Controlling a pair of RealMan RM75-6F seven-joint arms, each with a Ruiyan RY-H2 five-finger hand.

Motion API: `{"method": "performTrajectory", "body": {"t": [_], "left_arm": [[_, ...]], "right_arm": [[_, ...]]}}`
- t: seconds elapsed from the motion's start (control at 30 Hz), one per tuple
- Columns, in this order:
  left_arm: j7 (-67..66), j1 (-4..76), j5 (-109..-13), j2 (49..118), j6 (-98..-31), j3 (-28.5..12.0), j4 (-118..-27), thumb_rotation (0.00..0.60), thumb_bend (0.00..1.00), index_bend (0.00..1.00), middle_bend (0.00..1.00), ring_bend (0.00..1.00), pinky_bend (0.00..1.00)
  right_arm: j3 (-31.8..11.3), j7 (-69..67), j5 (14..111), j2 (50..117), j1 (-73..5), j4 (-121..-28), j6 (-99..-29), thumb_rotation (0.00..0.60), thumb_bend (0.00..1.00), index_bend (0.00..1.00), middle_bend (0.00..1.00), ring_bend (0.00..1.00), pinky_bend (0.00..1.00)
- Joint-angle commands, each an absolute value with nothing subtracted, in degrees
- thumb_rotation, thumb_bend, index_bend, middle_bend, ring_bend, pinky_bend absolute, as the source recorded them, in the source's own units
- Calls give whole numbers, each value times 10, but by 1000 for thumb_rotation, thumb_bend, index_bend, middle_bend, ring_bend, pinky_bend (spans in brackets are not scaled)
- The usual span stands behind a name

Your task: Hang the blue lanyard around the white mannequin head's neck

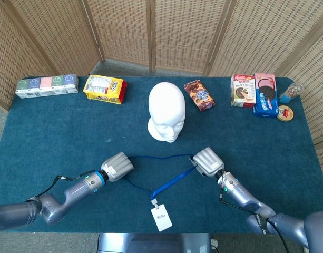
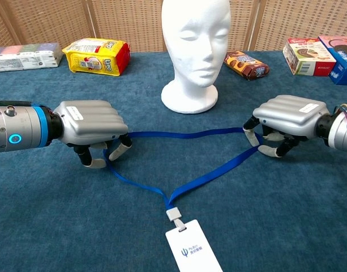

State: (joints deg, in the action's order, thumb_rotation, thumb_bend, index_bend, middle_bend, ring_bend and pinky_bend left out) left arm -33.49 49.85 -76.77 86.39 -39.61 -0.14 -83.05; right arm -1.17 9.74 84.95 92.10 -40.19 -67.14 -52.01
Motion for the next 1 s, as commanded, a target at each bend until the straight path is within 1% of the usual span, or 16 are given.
{"method": "performTrajectory", "body": {"t": [0.03, 0.27, 0.37, 0.57, 0.8, 1.0], "left_arm": [[-337, 500, -763, 864, -396, 0, -832, 579, 370, 539, 948, 930, 890], [-339, 502, -747, 861, -396, 2, -836, 575, 383, 541, 948, 930, 890], [-337, 502, -744, 858, -399, 3, -841, 578, 385, 560, 948, 930, 890], [-315, 493, -749, 846, -419, 5, -857, 581, 406, 597, 963, 937, 892], [-278, 475, -766, 832, -455, 8, -871, 573, 420, 612, 984, 954, 901], [-247, 461, -786, 813, -486, 7, -885, 578, 426, 621, 995, 962, 904]], "right_arm": [[-12, 97, 849, 921, -402, -671, -520, 600, 512, 639, 1000, 1000, 1000], [-12, 96, 849, 921, -402, -670, -520, 600, 511, 648, 1000, 1000, 1000], [-13, 95, 850, 921, -402, -670, -522, 600, 511, 654, 1000, 1000, 1000], [-16, 89, 851, 917, -401, -679, -528, 600, 511, 671, 1000, 1000, 1000], [-19, 75, 854, 908, -394, -701, -545, 600, 513, 705, 1000, 1000, 1000], [-25, 64, 858, 892, -387, -733, -568, 600, 515, 715, 1000, 1000, 1000]]}}
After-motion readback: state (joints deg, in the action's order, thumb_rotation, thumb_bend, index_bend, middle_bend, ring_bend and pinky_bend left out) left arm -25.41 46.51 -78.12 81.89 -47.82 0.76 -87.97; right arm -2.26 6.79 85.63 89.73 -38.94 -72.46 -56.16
